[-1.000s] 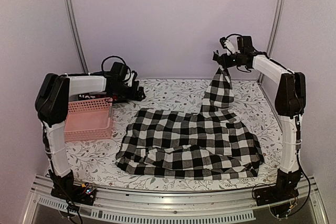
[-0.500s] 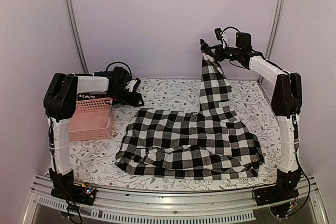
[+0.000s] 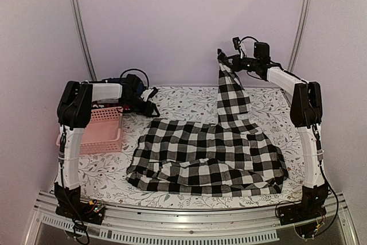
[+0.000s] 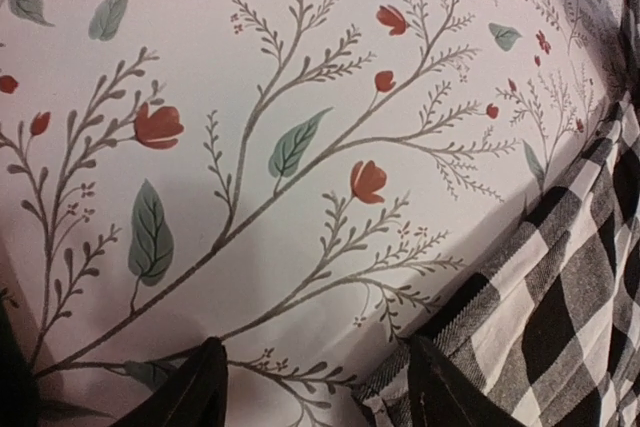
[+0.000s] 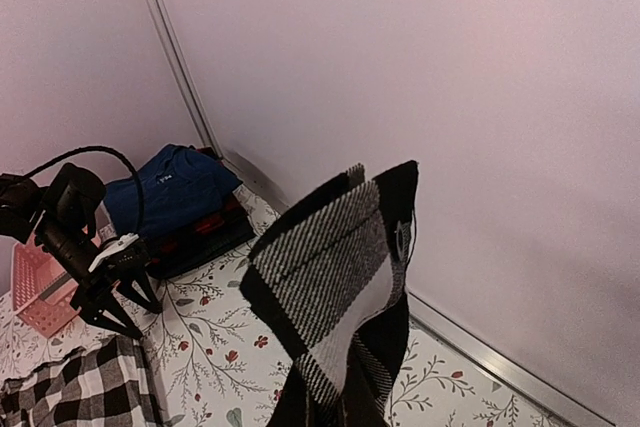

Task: Fold and stack the mixed laundry pile
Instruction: Pick up the 1/3-folded shirt from the center of the board.

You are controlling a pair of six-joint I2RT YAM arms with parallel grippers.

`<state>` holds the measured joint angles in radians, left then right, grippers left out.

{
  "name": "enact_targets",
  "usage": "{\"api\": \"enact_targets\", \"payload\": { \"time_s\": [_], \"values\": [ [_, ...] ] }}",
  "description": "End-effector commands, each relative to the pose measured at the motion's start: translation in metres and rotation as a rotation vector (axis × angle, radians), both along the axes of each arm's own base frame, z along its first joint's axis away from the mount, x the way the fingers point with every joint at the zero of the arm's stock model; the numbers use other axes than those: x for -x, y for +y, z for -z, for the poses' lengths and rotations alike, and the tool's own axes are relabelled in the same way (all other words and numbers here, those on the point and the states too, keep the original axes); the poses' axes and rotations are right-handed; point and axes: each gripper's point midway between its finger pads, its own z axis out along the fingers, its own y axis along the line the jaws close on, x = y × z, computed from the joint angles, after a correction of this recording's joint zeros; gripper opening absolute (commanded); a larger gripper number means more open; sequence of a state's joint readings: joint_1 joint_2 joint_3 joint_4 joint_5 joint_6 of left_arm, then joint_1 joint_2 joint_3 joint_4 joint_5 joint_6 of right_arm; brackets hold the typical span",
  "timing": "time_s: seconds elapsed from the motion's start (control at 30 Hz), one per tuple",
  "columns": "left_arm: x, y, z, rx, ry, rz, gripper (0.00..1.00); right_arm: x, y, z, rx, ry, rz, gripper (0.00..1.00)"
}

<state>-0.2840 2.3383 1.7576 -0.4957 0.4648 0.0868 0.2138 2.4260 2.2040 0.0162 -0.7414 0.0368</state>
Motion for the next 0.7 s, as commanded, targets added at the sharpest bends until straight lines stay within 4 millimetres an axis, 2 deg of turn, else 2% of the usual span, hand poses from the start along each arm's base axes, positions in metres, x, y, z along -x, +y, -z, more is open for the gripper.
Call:
{"api": "enact_targets", "payload": {
  "time_s": [0.0, 0.13, 0.3, 0.4, 0.53, 0.6, 0.67],
  "values": [
    [0.023, -0.008, 0.021, -0.043, 0.059, 0.080, 0.60, -0.008, -0.009, -0.003, 0.012, -0.030, 0.041, 0.00],
    [0.030, -0.006, 0.031, -0.141, 0.045, 0.108, 0.46, -0.012, -0.016, -0.015, 0.002, -0.058, 0.062, 0.00],
    [0.036, -0.020, 0.018, -0.106, 0.013, 0.175, 0.35, -0.021, -0.029, -0.033, -0.047, -0.071, 0.086, 0.01],
    [0.041, -0.023, 0.014, -0.081, 0.014, 0.204, 0.37, -0.022, -0.031, -0.038, -0.065, -0.075, 0.083, 0.01],
    [0.049, -0.020, 0.019, -0.071, 0.051, 0.223, 0.44, -0.022, -0.031, -0.033, -0.066, -0.060, 0.074, 0.01],
    [0.043, -0.009, 0.022, -0.094, 0.052, 0.179, 0.50, -0.020, -0.029, -0.032, -0.069, -0.052, 0.059, 0.01],
    [0.033, 0.001, 0.016, -0.063, 0.054, 0.127, 0.51, -0.018, -0.028, -0.031, -0.072, -0.045, 0.049, 0.00]
  ]
}}
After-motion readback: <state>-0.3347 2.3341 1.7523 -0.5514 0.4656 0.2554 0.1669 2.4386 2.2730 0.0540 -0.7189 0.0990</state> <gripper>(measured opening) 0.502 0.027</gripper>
